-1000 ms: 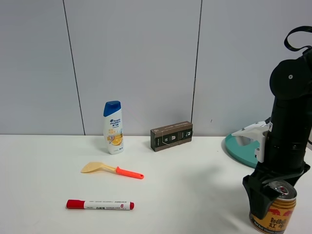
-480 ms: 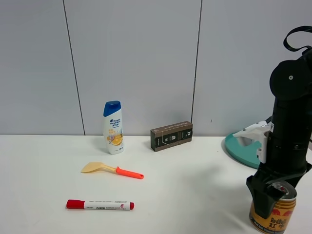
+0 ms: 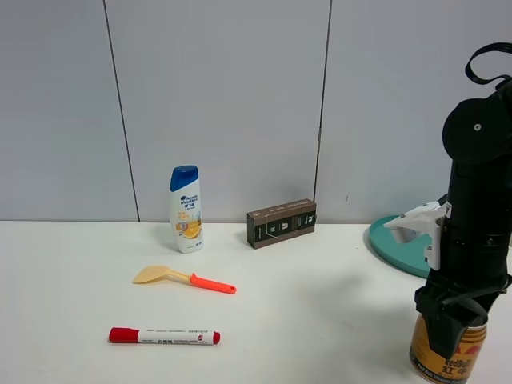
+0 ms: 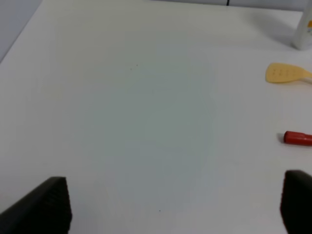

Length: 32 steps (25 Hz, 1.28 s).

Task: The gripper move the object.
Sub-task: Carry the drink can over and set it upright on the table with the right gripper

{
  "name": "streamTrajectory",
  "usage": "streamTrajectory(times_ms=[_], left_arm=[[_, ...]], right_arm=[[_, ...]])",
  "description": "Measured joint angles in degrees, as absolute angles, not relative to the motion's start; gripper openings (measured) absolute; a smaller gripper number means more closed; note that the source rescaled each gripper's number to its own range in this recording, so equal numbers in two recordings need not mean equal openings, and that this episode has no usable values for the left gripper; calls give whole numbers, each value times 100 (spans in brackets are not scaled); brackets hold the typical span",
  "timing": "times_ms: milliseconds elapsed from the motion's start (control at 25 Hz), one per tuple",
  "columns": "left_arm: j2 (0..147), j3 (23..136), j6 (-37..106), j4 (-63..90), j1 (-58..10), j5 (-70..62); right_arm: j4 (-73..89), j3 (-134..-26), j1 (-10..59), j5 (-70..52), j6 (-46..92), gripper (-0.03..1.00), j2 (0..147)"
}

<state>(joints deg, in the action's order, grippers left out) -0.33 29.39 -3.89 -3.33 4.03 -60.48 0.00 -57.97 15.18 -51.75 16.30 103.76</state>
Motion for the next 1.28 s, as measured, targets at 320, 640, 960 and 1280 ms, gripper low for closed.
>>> streamTrajectory(times_ms=[320,640,960,1280], left_arm=[[-33,2939,-389,-333,403,-6048],[-33,2939,-389,-333,403,-6048],[-33,2939,-389,-333,403,-6048],[-33,2939,-389,-333,403,-6048]], right_arm=[[0,-5798,1518,-5200,1630,0,10376],[-34,-6632,1518,-6365,1590,0,10393],[103,-8466,1538,-6888,1585,0,10331],[250,-9332,1954,-6924,1585,0,10325]])
